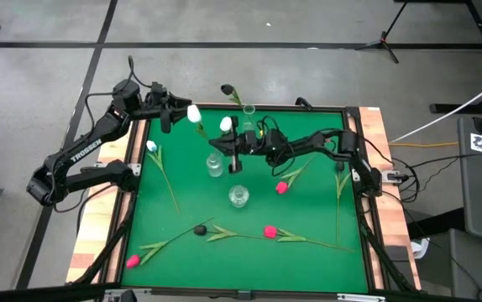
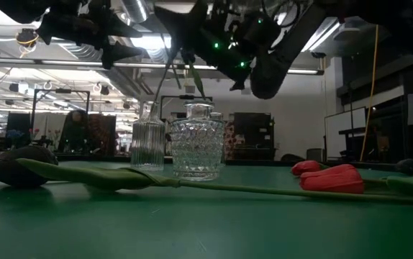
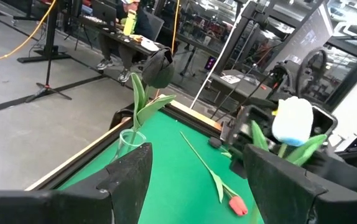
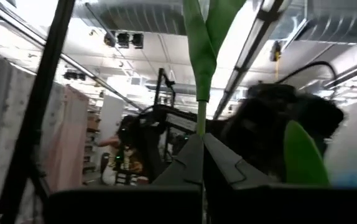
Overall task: Sort flowers into vase by color
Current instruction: Put the right white flower into the middle transparent vase
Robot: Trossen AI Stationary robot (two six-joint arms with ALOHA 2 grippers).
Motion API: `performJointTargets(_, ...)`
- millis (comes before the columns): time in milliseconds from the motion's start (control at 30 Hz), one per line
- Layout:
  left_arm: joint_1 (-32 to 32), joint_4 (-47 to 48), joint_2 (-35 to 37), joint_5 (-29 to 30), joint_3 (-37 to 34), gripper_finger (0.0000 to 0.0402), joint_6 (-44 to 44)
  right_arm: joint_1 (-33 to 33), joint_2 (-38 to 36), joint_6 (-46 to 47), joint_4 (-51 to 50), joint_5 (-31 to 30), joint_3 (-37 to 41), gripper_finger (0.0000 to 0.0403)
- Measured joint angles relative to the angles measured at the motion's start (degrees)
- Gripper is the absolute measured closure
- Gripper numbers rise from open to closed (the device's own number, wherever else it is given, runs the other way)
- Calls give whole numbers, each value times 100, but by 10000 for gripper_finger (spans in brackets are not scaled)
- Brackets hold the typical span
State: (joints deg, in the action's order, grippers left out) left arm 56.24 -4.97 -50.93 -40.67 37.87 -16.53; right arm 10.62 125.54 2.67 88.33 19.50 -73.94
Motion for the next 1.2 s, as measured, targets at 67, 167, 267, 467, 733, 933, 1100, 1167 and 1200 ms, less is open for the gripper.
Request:
performJointTargets(67,0,2,-1,3,0,153,4,49,112,45,172,2,-51,403)
performJointTargets(167,0,4,-1,4,0,153,4,76,326,98,171,-21,-317,403)
performJointTargets(267,-1,17,-1,5,0,153,4,66,646,407,150,204,-811,403)
performJointTargets(467,0,85,-1,78,0,153,19,74,868,598,195,654,-1514,403)
performJointTargets(733,-1,166,-1,94,0,153,20,69,878,591,166,393,-1202,403)
performJointTargets(933,0,162,-1,110,0,153,110,75,881,456,168,208,-1175,403)
performJointTargets(1100,-1,164,-1,112,0,153,155,26,881,407,168,168,-1175,403)
performJointTargets(1167,0,162,-1,112,0,153,173,13,881,349,164,158,-1175,403)
performJointTargets(1200,1,162,-1,112,0,153,173,10,881,342,168,154,-1175,403)
